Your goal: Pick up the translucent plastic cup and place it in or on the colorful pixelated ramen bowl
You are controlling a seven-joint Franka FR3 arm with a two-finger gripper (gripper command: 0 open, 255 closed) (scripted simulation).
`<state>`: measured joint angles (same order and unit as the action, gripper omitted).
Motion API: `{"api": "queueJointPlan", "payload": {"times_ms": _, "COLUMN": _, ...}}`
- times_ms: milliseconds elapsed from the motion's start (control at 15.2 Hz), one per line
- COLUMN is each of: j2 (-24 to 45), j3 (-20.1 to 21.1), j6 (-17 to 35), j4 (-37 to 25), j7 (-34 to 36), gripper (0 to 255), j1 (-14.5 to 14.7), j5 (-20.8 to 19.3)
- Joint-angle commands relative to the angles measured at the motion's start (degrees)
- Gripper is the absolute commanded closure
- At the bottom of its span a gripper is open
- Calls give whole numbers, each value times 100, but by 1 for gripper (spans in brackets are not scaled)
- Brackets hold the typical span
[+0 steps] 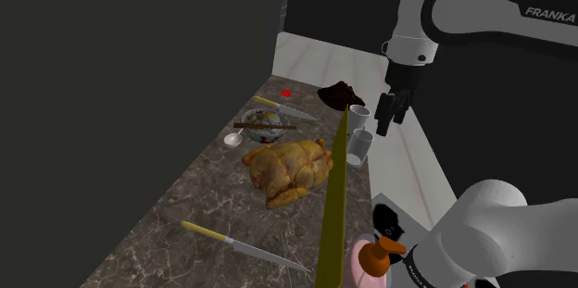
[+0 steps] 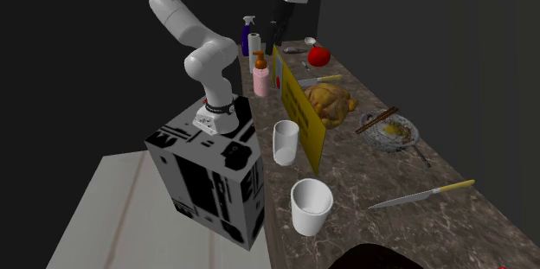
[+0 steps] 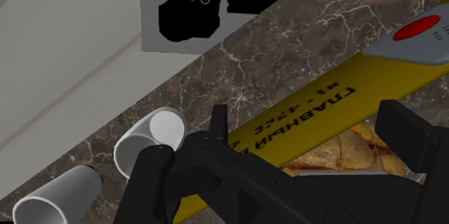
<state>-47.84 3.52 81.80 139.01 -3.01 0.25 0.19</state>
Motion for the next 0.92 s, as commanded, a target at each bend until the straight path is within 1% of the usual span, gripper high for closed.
{"api": "queueJointPlan", "payload": {"times_ms": 0, "j2": 0, "j3": 0, "j6": 0, "j4": 0, "j7": 0, "gripper": 0, "j1": 0, "j5": 0}}
{"api": "queueJointPlan", "payload": {"times_ms": 264, "j2": 87, "j3": -433, "j6": 816, "j4": 508, "j7": -594, "gripper": 0, "j1": -59, "j5": -306}}
{"api": "queueJointPlan", "payload": {"times_ms": 462, "j2": 283, "j3": -769, "j6": 1469, "j4": 795, "j7": -1030, "gripper": 0, "j1": -116, "j5": -514}}
{"api": "queueJointPlan", "payload": {"times_ms": 858, "j2": 1026, "j3": -1458, "j6": 2850, "j4": 1101, "j7": -1903, "gripper": 0, "j1": -194, "j5": -818}}
